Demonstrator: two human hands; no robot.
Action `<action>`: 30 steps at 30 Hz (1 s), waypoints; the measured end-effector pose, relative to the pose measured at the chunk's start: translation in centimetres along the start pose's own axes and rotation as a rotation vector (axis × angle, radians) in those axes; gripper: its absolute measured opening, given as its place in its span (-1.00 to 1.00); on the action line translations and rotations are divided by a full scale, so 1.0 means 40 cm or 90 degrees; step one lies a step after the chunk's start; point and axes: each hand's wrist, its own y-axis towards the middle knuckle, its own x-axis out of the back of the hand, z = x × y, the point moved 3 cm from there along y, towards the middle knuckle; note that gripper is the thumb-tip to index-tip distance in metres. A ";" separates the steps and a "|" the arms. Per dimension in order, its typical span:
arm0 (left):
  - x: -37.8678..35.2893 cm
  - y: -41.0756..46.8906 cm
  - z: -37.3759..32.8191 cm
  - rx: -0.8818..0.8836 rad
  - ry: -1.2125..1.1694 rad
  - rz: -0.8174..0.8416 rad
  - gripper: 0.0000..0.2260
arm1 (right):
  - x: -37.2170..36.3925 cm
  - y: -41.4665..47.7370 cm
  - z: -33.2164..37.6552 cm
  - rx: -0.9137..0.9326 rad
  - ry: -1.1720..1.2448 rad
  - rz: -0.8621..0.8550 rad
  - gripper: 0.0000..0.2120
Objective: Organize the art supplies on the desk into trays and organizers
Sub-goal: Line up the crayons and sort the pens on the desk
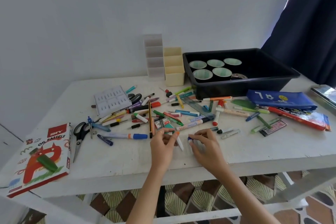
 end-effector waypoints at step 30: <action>-0.091 -0.024 0.005 -0.018 0.308 0.027 -0.71 | 0.007 -0.002 -0.025 -0.095 0.076 -0.097 -0.79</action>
